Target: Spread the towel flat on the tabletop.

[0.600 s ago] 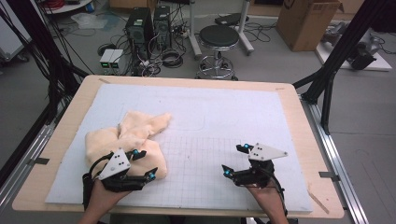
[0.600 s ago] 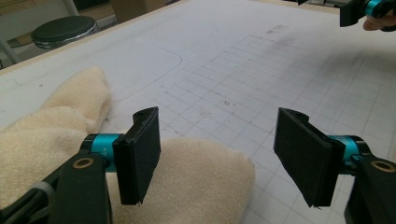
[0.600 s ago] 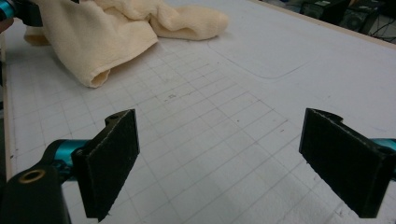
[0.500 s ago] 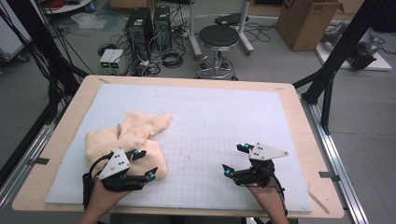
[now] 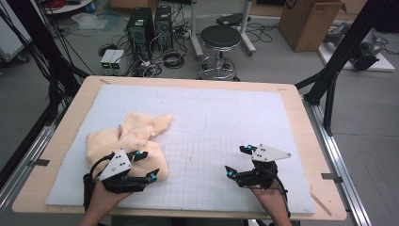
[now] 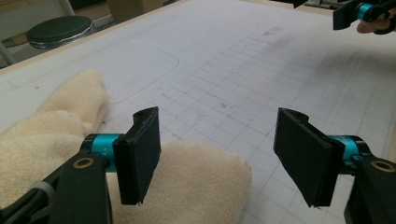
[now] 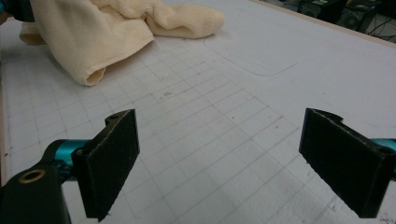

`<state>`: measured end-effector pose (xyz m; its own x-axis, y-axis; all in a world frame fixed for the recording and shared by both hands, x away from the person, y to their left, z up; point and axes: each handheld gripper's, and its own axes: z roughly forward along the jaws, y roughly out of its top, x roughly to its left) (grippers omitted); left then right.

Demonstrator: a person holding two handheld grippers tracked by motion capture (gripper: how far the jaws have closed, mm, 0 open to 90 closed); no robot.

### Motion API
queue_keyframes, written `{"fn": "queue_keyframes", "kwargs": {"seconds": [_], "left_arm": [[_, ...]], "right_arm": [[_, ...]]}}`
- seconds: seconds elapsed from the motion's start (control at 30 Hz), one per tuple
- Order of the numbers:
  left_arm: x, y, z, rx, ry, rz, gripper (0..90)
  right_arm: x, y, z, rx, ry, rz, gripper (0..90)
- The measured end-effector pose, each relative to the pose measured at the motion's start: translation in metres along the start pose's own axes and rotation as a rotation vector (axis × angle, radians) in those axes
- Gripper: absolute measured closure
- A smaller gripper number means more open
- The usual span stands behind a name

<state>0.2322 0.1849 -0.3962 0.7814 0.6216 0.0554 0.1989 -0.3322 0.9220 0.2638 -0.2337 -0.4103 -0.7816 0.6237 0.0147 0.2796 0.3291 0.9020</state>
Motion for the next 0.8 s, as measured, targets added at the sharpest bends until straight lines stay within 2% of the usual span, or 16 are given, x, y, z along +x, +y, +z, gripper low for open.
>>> {"fn": "queue_keyframes", "kwargs": {"seconds": [0.17, 0.4, 0.53, 0.67, 0.8], "left_arm": [[0.0, 0.003, 0.0, 0.0, -0.01, 0.002, 32.1], [0.006, 0.009, -0.007, -0.014, -0.003, -0.006, 32.1], [0.017, 0.014, -0.015, -0.025, 0.014, -0.021, 31.8], [0.028, 0.017, -0.023, -0.029, 0.036, -0.044, 31.3], [0.04, 0.02, -0.031, -0.037, 0.074, -0.048, 31.3]], "right_arm": [[0.0, 0.0, -0.002, -0.009, -0.005, 0.002, 11.6], [-0.001, 0.0, -0.002, -0.013, -0.008, 0.002, 11.6], [-0.003, 0.0, -0.003, -0.014, -0.01, 0.011, 11.6], [-0.002, 0.0, -0.001, -0.01, -0.009, -0.013, 11.6], [0.0, 0.0, 0.001, 0.002, -0.001, -0.015, 11.5]]}}
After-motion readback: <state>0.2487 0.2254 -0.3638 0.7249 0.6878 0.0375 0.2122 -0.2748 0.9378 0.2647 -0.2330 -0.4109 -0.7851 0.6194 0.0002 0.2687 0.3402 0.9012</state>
